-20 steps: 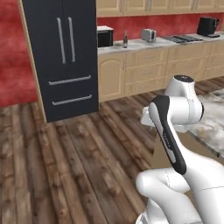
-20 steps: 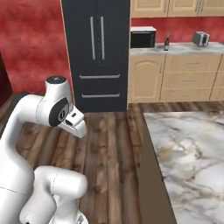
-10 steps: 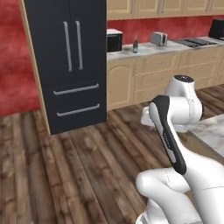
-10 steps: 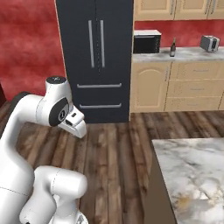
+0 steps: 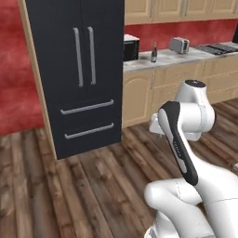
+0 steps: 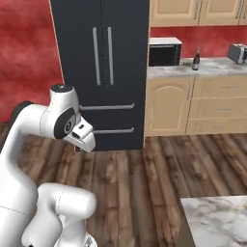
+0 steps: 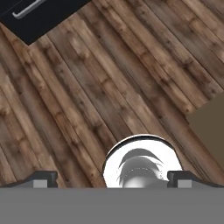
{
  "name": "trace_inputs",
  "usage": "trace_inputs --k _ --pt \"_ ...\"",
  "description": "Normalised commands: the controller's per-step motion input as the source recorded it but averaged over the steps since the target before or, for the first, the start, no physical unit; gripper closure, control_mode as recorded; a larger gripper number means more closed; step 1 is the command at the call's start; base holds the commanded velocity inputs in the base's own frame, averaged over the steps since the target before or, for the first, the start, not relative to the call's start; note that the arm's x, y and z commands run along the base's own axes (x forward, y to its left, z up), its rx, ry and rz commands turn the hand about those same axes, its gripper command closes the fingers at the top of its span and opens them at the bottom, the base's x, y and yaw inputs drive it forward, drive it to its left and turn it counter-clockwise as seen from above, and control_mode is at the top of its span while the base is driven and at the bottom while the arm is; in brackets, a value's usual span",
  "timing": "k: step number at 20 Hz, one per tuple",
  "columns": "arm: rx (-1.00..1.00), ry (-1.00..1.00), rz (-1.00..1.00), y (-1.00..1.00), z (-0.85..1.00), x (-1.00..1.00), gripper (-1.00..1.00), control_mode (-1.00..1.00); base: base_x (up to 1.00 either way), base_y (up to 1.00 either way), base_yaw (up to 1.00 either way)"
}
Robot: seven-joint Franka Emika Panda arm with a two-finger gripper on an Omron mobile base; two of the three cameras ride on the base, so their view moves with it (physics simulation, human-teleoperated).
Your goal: There is a wine glass and glass cup on the dining counter. Place the wine bottle next to the wine glass and the juice bottle next to the glass cup.
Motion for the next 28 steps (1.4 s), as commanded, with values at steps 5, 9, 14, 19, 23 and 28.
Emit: trace_inputs --k 5,9,14,19,23,28 --pt "0.00 0.00 0.00 0.00 0.00 0.00 -1.00 1.00 0.80 0.26 -0.19" --pt "0.00 0.00 0.00 0.00 0.00 0.00 -1.00 1.00 0.74 0.28 -0.31" --pt "0.00 0.00 0.00 0.00 0.00 0.00 -1.00 1.00 0.65 0.31 -0.47" --pt "0.00 0.00 0.00 0.00 0.00 0.00 -1.00 1.00 0.62 0.31 -0.50" --pt "0.00 0.00 0.00 0.00 0.00 0.00 -1.00 1.00 0.66 0.31 -0.45" --pt "0.00 0.00 0.00 0.00 0.00 0.00 -1.00 1.00 0.76 0.23 -0.28"
